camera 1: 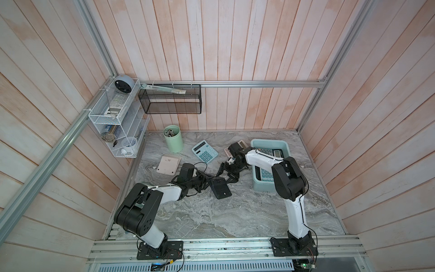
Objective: Put the calculator in the storage box
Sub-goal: Pick up the calculator at the center of the board.
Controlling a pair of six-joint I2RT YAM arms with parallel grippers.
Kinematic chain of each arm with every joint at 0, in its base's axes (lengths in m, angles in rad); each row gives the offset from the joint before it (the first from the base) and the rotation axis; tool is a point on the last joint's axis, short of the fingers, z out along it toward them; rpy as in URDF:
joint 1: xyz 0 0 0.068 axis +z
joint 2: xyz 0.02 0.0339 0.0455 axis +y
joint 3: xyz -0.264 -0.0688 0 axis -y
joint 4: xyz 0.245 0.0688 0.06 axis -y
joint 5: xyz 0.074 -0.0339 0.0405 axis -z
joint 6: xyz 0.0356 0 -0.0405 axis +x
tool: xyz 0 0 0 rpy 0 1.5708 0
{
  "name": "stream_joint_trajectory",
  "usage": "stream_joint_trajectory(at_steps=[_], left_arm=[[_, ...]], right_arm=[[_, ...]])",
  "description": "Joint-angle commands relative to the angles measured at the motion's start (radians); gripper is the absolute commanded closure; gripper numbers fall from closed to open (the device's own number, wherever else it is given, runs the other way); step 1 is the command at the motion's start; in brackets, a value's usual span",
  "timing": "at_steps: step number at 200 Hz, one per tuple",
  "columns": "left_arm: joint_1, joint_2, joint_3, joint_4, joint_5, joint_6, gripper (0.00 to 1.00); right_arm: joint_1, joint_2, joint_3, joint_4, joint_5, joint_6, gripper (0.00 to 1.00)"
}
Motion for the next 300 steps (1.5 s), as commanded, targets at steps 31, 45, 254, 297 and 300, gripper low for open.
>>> stream_joint_trajectory(at_steps=[31, 45, 254, 297, 300], left_arm=[[-0.005, -0.076, 0.175, -0.332, -0.023, 0.190, 0.89], [-0.003, -0.092, 0.248, -0.457, -0.034, 0.262, 0.90], [0.149, 0.048, 0.873, -1.126, 0.119, -0.122, 1.00], [0.161, 0.177, 1.091, -1.501, 0.185, -0.101, 1.00], [0.161, 0.185, 1.103, -1.519, 0.193, -0.100, 1.00]], right_arm=[[-0.034, -0.109, 0.034, -0.070, 0.037, -0.009, 0.22], [-0.049, -0.136, 0.059, -0.105, 0.048, -0.023, 0.22], [0.108, -0.817, -0.331, 0.219, 0.404, -0.766, 0.15], [0.265, -0.909, -0.414, 0.287, 0.599, -0.906, 0.02], [0.278, -0.909, -0.414, 0.288, 0.614, -0.917, 0.02]])
